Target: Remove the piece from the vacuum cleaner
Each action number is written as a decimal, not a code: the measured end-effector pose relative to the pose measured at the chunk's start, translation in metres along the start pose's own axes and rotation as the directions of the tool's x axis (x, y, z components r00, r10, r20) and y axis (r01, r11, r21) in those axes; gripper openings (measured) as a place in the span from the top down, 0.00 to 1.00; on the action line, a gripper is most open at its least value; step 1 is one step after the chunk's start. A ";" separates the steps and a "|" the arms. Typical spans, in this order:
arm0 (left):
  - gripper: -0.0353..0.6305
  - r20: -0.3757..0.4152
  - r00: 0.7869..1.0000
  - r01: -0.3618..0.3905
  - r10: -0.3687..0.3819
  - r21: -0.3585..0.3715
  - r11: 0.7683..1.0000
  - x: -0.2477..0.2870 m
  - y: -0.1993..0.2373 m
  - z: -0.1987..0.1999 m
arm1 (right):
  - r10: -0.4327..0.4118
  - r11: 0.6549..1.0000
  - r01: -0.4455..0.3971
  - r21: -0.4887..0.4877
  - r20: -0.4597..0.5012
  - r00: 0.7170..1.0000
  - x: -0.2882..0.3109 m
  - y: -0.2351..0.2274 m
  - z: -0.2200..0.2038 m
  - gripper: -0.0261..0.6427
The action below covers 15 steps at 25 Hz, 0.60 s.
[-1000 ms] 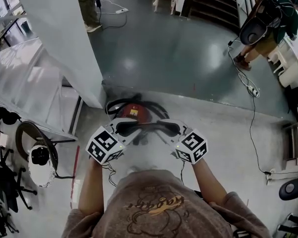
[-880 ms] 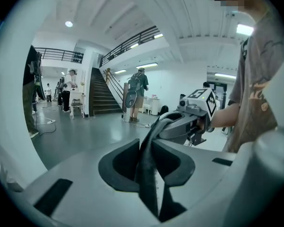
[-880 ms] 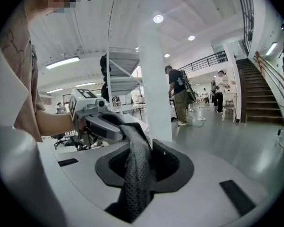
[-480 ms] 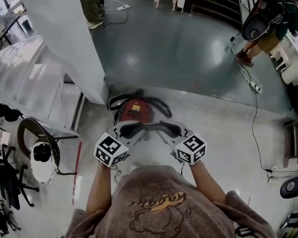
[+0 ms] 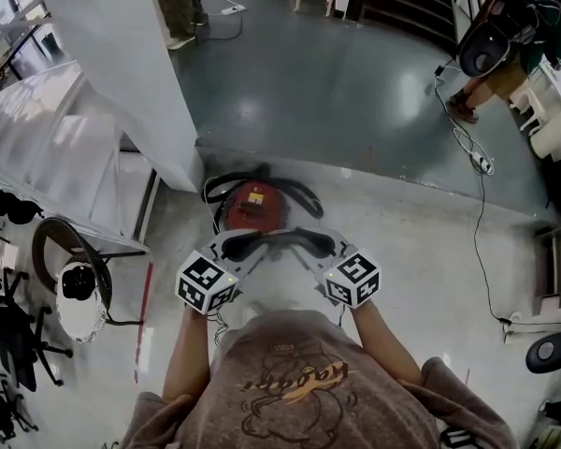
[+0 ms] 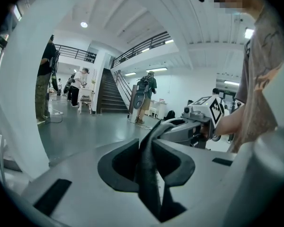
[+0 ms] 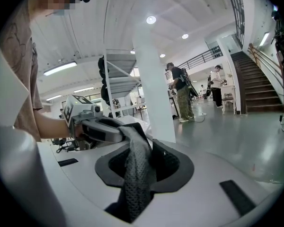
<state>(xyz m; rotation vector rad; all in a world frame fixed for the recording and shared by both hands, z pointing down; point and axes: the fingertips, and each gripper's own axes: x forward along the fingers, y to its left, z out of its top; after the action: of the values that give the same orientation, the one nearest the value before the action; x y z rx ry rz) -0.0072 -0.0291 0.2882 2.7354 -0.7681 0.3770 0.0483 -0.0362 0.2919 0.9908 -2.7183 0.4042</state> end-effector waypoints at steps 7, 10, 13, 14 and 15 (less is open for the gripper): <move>0.84 0.009 1.000 -0.016 0.016 -0.008 1.000 -0.005 0.001 0.001 | 0.011 1.000 -0.011 -0.009 0.005 1.000 0.002 0.005 0.002 0.84; 0.84 0.007 1.000 -0.019 0.019 -0.007 1.000 -0.007 0.002 0.000 | 0.009 1.000 -0.009 -0.008 0.001 1.000 0.004 0.006 0.001 0.85; 0.84 0.002 1.000 -0.022 0.022 -0.010 1.000 -0.009 0.002 -0.001 | 0.008 1.000 -0.008 -0.004 -0.002 1.000 0.005 0.009 -0.001 0.85; 0.84 0.001 1.000 -0.023 0.023 -0.010 1.000 -0.009 0.002 -0.002 | 0.008 1.000 -0.008 -0.002 -0.004 1.000 0.005 0.009 -0.001 0.85; 0.84 0.000 1.000 -0.024 0.024 -0.011 1.000 -0.010 0.001 -0.002 | 0.007 1.000 -0.007 0.001 -0.004 1.000 0.004 0.010 -0.001 0.85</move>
<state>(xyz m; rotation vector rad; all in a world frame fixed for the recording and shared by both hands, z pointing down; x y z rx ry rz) -0.0163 -0.0249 0.2874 2.7179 -0.8012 0.3765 0.0388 -0.0312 0.2925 0.9795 -2.7188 0.4080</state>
